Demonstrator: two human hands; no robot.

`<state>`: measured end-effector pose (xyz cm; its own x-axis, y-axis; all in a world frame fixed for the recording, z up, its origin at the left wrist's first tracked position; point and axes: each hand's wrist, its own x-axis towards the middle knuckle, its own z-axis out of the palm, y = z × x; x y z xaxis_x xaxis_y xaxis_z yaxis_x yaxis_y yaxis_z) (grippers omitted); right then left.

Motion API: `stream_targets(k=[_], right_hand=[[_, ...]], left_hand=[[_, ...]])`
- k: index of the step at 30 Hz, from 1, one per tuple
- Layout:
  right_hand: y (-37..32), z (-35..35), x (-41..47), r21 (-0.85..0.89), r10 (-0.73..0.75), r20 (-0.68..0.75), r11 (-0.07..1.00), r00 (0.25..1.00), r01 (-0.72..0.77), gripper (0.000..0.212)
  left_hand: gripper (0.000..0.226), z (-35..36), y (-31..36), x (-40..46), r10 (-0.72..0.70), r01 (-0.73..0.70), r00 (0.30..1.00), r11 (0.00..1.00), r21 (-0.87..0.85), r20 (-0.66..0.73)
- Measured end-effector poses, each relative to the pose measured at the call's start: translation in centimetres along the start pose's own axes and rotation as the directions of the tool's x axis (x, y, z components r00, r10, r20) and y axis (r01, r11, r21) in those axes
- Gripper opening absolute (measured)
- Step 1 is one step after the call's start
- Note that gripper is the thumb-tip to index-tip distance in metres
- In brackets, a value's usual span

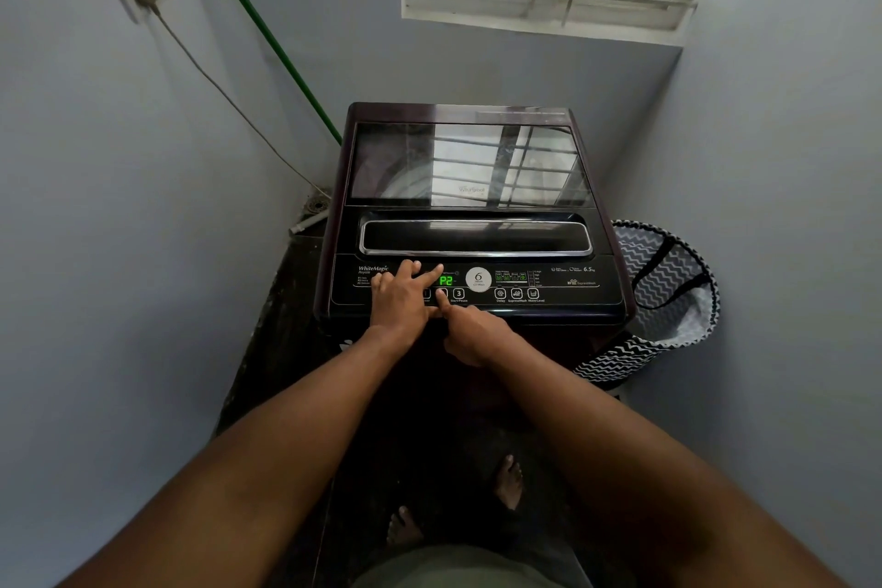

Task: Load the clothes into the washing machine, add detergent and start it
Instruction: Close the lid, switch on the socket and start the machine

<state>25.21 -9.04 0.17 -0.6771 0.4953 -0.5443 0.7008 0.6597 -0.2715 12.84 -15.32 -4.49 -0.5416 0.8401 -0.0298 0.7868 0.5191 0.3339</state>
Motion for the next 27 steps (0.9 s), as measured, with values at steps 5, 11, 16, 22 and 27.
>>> stream_targets(k=[5, 11, 16, 22, 27], right_hand=[[-0.3, -0.2, 0.0, 0.005, -0.011, -0.016, 1.000, 1.000, 0.011, 0.082], [0.5, 0.8, -0.8, -0.015, -0.018, -0.008, 1.000, 1.000, 0.018, 0.086], [0.6, 0.7, -0.6, -0.018, -0.013, -0.007, 1.000, 1.000, 0.013, 0.088], [0.5, 0.7, -0.6, -0.017, -0.014, -0.007, 1.000, 1.000, 0.014, 0.087], [0.8, 0.0, -0.6, -0.054, -0.029, -0.022, 0.998, 0.999, 0.028, 0.082]], left_hand=[[0.069, -0.1, 0.2, 0.0, -0.010, 0.010, 1.000, 1.000, 0.000, 0.006], [0.070, -0.2, 0.3, -0.1, -0.013, 0.013, 1.000, 1.000, 0.011, 0.009], [0.069, -0.3, 0.4, -0.2, -0.013, 0.013, 1.000, 1.000, 0.010, 0.008], [0.072, -0.5, 0.7, -0.4, -0.006, 0.003, 0.999, 0.996, 0.088, 0.035], [0.069, -0.8, 1.4, -0.2, 0.000, -0.003, 1.000, 0.985, 0.170, 0.015]])
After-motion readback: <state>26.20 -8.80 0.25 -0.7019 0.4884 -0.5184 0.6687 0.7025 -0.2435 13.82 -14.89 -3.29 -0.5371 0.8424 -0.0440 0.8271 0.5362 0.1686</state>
